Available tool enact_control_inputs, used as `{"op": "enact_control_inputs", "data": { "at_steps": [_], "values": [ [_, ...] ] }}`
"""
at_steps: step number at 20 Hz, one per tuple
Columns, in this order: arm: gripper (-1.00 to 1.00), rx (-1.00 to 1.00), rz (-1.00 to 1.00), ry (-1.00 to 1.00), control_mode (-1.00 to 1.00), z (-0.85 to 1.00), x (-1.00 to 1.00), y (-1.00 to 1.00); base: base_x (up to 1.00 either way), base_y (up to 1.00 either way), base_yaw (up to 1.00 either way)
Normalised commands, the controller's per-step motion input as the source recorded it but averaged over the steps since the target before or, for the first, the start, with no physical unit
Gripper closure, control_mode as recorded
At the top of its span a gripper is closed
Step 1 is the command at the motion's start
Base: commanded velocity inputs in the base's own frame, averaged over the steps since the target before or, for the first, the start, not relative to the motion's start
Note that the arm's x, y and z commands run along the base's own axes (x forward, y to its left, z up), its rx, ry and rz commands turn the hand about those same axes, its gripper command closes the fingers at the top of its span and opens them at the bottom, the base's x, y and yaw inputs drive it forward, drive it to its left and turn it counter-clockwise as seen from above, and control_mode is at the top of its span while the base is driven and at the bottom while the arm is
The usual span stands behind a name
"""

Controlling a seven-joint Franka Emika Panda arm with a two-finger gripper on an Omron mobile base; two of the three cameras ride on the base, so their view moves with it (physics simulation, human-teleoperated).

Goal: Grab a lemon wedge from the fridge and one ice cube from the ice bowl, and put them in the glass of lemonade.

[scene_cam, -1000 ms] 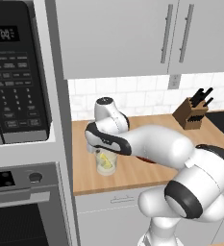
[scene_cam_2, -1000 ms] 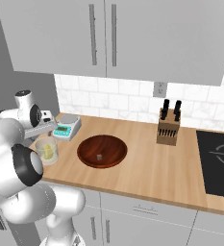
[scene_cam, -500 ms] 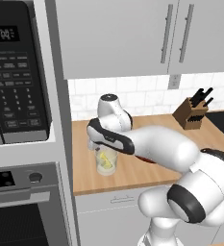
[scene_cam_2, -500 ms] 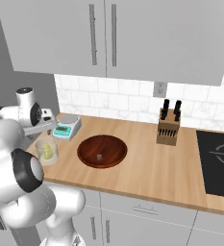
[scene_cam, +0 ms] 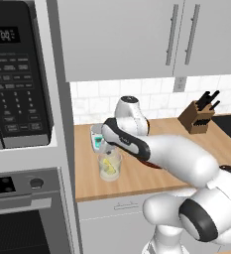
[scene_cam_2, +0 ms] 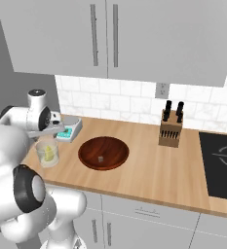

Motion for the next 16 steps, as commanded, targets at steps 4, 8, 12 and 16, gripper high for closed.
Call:
{"op": "enact_control_inputs", "data": {
  "at_steps": [4, 8, 12, 16],
  "values": [
    [-1.0, 0.07, -0.05, -0.02, -1.0, 0.05, -0.45, -0.47, 0.0, 0.0, 0.0],
    [-1.0, -0.01, -0.22, -0.03, -1.0, 0.68, -0.58, -0.39, 0.0, 0.0, 0.0],
    [-1.0, 0.01, -0.22, -0.12, -1.0, 0.99, -0.92, -0.78, 0.0, 0.0, 0.0],
    [-1.0, -0.02, -0.13, -0.02, -1.0, 0.93, -0.72, -0.52, 0.0, 0.0, 0.0]
  ]
}}
